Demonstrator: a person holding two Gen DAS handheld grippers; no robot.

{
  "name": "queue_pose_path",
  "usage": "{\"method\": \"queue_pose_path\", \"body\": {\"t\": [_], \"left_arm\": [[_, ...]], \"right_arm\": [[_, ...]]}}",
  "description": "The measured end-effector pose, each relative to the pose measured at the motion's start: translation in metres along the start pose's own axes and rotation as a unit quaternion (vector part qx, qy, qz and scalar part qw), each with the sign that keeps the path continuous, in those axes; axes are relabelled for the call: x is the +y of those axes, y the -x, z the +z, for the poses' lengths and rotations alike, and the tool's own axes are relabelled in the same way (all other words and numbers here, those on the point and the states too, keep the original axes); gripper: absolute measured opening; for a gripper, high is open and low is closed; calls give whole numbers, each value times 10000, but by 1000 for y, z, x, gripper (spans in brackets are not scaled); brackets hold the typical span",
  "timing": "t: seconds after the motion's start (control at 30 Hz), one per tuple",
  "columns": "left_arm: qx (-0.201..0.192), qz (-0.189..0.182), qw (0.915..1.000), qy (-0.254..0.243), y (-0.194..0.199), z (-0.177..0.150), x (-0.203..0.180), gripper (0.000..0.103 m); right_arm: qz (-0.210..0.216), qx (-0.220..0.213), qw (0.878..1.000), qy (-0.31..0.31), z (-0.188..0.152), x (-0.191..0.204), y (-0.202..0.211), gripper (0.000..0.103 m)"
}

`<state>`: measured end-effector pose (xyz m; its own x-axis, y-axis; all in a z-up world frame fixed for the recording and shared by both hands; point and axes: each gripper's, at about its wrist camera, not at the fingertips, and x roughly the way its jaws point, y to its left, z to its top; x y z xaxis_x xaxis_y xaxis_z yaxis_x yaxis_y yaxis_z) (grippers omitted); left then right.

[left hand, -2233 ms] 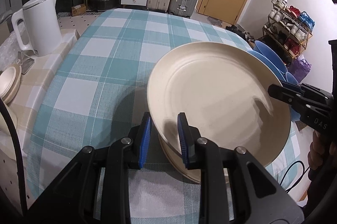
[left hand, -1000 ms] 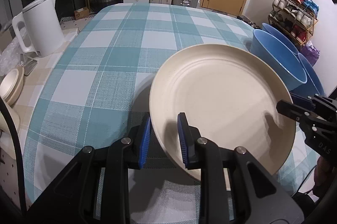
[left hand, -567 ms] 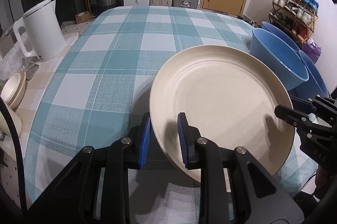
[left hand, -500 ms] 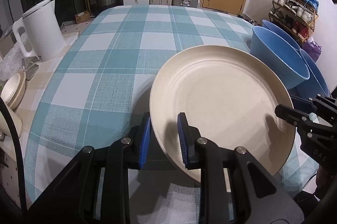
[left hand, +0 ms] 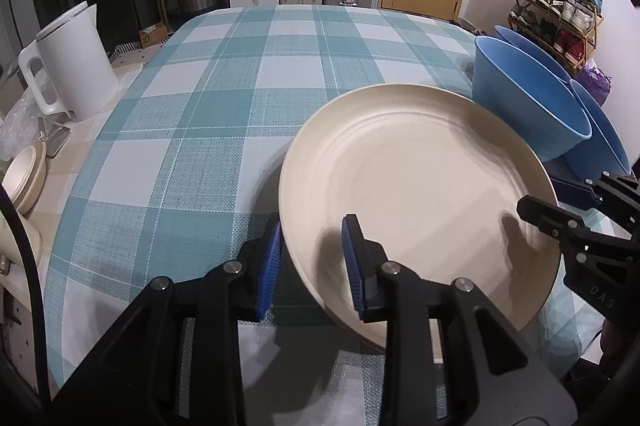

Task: Organize plates and bowls
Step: 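Lower the cream plate onto the stacked cream plates with both grippers, then open both grippers to release the plate onto the stack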

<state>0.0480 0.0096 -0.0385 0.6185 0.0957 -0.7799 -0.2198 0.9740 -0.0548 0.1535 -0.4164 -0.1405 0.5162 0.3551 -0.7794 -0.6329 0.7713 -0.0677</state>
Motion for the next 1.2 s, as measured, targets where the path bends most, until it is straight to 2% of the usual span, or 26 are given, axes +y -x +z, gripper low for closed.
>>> {"method": "queue_pose_path", "body": {"t": [0.2, 0.27, 0.4, 0.67, 0.73, 0.8, 0.9, 1.03, 1.2], "left_arm": [[35, -23, 10000, 35, 0, 0, -1, 27], [104, -93, 9999, 72, -1, 0, 0, 33], [209, -200, 9995, 153, -3, -3, 2, 36], [119, -365, 9985, 403, 11, -1, 11, 70], [89, -384, 9982, 449, 15, 0, 13, 79], [85, -381, 9981, 477, 19, 2, 14, 80], [58, -409, 9979, 503, 24, 4, 15, 85], [-101, -504, 9976, 463, 37, 8, 13, 102], [-219, -749, 9962, 400, 51, 23, 6, 102]], "right_arm": [[43, -34, 10000, 41, -2, 1, 1, 37], [102, -50, 9999, 25, -3, 0, 1, 38], [227, -9, 9997, -17, -5, -2, 2, 45], [469, -132, 9988, -53, -10, -3, 14, 52], [524, -183, 9984, -61, -10, -3, 18, 56], [596, -292, 9977, -98, -11, -4, 24, 67], [665, -406, 9968, -175, -10, -5, 31, 76], [565, -567, 9965, -226, -10, -6, 44, 86], [459, -905, 9938, -450, -12, -18, 67, 94]]}}
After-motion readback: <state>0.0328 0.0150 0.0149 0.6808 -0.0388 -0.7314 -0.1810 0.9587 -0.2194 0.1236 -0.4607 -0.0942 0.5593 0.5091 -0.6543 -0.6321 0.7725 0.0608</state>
